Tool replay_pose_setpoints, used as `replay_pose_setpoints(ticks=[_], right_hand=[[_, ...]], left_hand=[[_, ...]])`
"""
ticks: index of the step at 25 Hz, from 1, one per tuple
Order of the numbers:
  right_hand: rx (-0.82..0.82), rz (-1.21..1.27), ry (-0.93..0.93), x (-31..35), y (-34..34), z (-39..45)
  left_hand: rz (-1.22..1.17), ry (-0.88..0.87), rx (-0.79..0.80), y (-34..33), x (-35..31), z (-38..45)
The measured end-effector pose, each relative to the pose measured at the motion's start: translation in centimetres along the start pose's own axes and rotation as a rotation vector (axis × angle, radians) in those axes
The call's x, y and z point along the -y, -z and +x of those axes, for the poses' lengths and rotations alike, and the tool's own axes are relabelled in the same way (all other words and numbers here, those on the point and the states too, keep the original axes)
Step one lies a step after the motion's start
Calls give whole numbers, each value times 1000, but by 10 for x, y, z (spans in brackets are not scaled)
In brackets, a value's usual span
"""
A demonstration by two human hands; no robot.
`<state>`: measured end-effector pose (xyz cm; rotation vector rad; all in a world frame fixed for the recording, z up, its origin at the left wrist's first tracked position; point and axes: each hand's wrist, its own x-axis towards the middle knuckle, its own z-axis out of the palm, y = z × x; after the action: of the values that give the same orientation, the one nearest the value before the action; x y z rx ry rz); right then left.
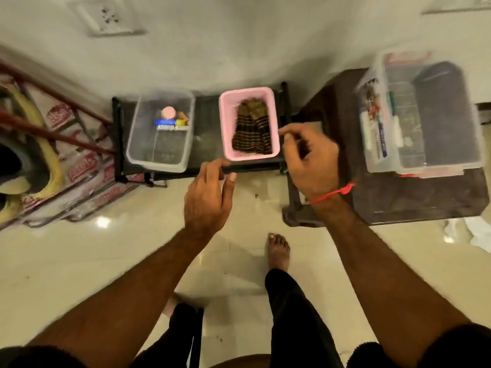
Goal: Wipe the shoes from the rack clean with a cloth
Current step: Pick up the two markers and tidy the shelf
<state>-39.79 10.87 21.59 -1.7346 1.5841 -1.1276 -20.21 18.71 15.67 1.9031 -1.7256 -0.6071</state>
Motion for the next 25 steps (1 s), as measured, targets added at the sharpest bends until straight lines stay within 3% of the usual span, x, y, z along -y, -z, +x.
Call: replay_pose_setpoints(ticks=[6, 13, 18, 22, 25], right_hand=[[525, 1, 45, 58, -182, -105], [1058, 28, 185, 144, -372, -271], [1433, -132, 291, 161, -448, -393], [1764, -318, 426, 137, -490, -490], [1930, -407, 563, 104, -520, -552]], left_hand=[[-26, 261, 61, 74, 148, -132], [-82, 911, -50, 120, 306, -333], [-202, 1357, -247, 100, 343, -443], [-405, 1759, -434, 46, 371, -537], [-494, 1962, -449, 1, 400, -599]])
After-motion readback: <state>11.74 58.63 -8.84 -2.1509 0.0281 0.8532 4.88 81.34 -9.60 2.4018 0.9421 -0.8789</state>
